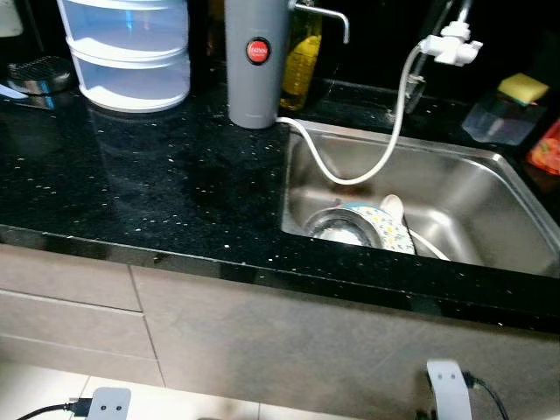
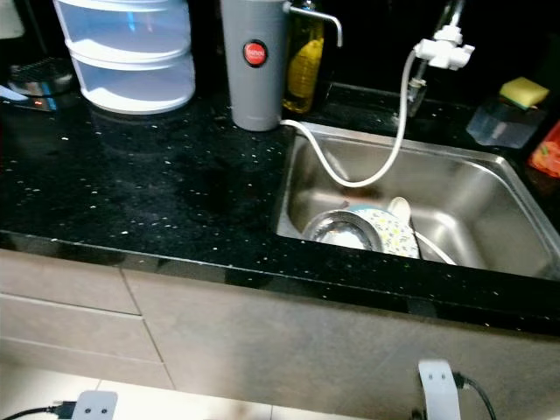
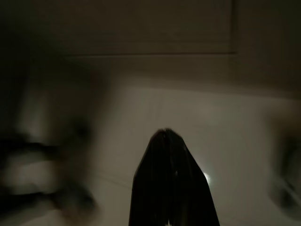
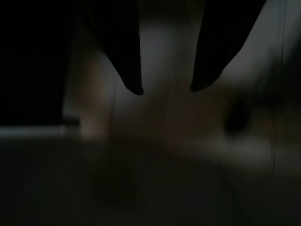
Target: Kitchen organization
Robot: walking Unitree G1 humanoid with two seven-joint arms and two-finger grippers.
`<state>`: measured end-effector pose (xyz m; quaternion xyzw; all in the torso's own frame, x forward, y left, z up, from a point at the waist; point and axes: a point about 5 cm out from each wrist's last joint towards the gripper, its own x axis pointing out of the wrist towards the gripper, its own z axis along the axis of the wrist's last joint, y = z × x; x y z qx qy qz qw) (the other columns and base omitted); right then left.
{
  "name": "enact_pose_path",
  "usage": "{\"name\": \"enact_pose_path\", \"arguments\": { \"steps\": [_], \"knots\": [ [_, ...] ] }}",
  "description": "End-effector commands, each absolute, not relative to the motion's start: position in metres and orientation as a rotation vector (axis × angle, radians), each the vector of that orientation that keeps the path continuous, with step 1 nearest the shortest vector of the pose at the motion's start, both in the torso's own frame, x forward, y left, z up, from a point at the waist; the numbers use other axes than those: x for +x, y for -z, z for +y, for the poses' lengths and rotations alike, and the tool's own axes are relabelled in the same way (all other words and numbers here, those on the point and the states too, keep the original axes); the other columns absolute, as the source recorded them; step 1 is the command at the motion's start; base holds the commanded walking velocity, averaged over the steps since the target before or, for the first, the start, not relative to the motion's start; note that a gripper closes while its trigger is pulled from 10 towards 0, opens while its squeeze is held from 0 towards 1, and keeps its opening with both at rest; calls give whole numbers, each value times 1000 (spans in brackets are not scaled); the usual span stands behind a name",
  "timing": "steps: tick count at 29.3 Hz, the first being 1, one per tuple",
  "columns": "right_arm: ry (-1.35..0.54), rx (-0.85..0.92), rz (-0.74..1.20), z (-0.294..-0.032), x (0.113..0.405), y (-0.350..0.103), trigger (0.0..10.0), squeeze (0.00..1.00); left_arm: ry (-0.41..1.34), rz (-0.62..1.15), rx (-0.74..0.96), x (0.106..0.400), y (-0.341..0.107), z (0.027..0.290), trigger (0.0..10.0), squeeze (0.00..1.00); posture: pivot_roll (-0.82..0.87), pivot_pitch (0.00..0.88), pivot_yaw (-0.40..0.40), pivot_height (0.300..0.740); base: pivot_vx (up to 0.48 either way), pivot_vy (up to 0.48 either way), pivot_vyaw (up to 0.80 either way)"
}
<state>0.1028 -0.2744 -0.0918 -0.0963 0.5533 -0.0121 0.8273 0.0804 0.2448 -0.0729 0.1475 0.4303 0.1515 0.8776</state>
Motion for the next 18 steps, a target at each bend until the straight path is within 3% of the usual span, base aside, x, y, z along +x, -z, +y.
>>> {"name": "enact_pose_path", "arguments": {
  "steps": [1, 8, 13, 18],
  "knots": [
    [-9, -237, 1286, -278, 84, 96, 10000, 0, -255, 1007, 230, 66, 87, 233, 10000, 0, 208, 0, -128, 740, 0, 0, 0],
    [-59, -221, 1354, -272, 65, 101, 10000, 0, -194, 1039, 218, 70, 98, 227, 10000, 0, 169, 0, -111, 740, 0, 0, 0],
    [-13, -189, 1243, -260, 84, 101, 10000, 0, -106, 1015, 219, 90, 101, 214, 10000, 0, 156, 0, -102, 740, 0, 0, 0],
    [-82, -196, 1157, -242, 111, 99, 10000, 0, -21, 971, 244, 115, 100, 201, 10000, 0, 102, 0, -73, 740, 0, 0, 0]
  ]
}}
